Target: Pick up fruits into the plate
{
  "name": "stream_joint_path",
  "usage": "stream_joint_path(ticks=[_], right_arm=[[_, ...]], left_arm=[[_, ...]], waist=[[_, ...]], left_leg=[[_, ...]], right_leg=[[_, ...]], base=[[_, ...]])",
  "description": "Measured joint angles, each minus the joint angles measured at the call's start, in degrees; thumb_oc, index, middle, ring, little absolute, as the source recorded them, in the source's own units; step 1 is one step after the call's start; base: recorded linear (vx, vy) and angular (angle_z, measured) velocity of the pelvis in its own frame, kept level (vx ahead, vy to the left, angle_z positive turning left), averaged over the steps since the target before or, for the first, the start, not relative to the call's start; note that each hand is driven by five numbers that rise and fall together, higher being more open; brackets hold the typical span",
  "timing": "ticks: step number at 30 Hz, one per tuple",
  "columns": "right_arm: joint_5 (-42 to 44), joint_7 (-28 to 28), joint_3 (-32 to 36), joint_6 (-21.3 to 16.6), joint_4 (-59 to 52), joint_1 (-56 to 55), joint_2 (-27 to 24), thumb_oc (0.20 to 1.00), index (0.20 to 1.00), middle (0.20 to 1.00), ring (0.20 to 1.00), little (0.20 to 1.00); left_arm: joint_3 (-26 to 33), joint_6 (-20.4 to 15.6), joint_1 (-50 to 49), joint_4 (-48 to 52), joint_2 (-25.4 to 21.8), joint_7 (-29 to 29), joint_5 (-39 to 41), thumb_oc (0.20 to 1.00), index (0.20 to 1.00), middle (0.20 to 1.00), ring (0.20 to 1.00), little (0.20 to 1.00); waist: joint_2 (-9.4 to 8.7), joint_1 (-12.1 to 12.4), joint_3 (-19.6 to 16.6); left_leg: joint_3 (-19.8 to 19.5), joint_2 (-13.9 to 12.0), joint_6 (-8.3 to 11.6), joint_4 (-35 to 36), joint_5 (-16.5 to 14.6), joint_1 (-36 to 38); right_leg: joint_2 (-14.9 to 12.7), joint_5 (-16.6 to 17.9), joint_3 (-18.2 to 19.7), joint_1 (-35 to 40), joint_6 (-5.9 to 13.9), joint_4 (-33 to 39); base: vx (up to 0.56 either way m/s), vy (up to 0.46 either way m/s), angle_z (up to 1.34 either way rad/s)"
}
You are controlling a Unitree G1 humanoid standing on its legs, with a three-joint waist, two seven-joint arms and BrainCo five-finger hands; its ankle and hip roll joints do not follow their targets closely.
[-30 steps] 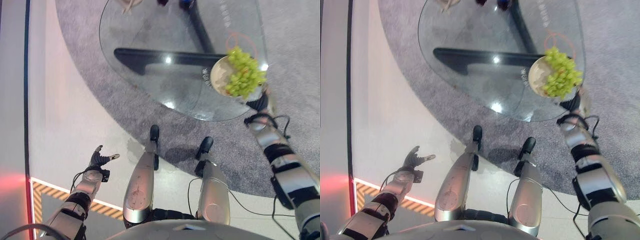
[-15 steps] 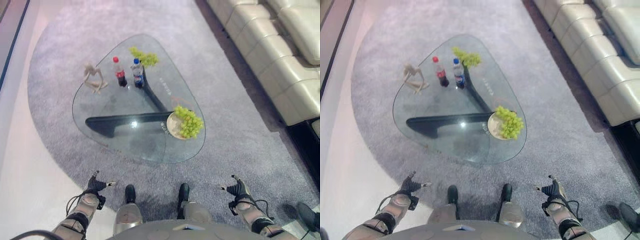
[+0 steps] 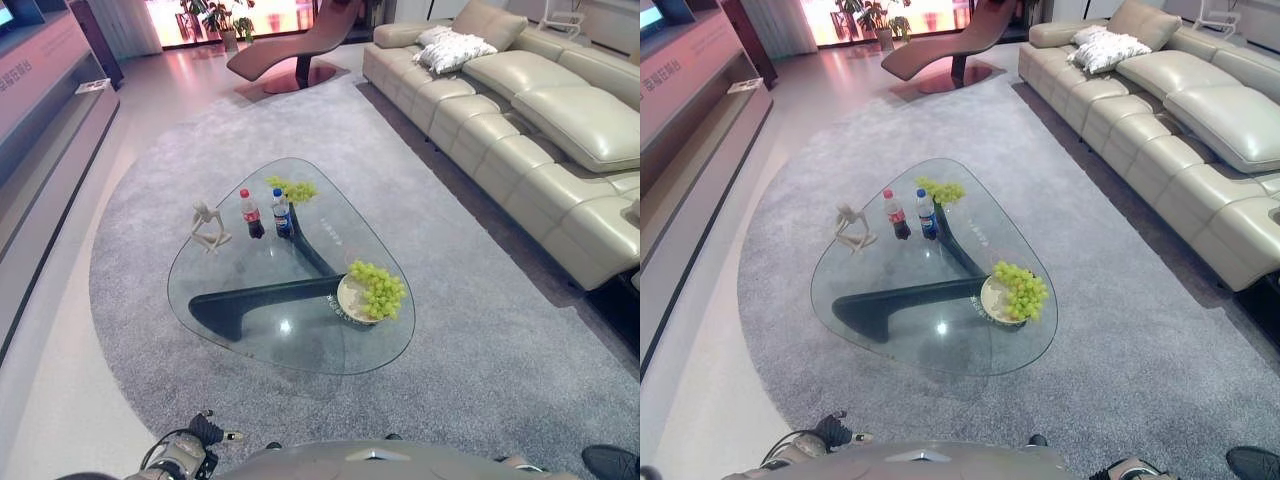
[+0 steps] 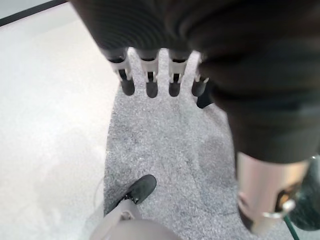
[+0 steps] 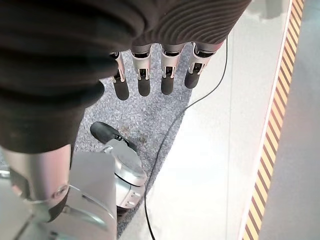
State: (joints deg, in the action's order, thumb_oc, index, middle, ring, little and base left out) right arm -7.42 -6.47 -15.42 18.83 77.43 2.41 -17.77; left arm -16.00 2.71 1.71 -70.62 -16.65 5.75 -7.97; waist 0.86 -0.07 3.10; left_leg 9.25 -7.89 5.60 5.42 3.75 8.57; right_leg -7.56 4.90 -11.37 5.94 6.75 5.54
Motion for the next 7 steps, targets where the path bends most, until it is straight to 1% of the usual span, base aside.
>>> stream_joint_path(ticks=[6,7], right_arm=[[-0.7,0.1,0.2,0.3,-0.1,0.1,0.0,1.000,1.000,1.000,1.000,1.000],[-0.7,0.1,1.0,0.3,-0.1,0.0,0.0,1.000,1.000,1.000,1.000,1.000]], left_arm=[[0.0,0.0,0.0,0.0,0.0,-0.5,-0.1,1.000,1.000,1.000,1.000,1.000],[0.0,0.0,0.0,0.0,0.0,-0.5,-0.1,1.000,1.000,1.000,1.000,1.000]], waist=[[0.00,0.0,-0.6],[-0.01,0.0,-0.6]], left_leg=[[0.0,-0.1,-0.04,0.0,0.0,0.1],[0.0,-0.1,-0.05,0.0,0.0,0.1]], right_leg=[[0.2,0.0,0.2,0.0,-0.01,0.0],[0.2,0.0,0.2,0.0,-0.01,0.0]], base=[[0.03,-0.012,-0.01],[0.04,-0.020,0.00]])
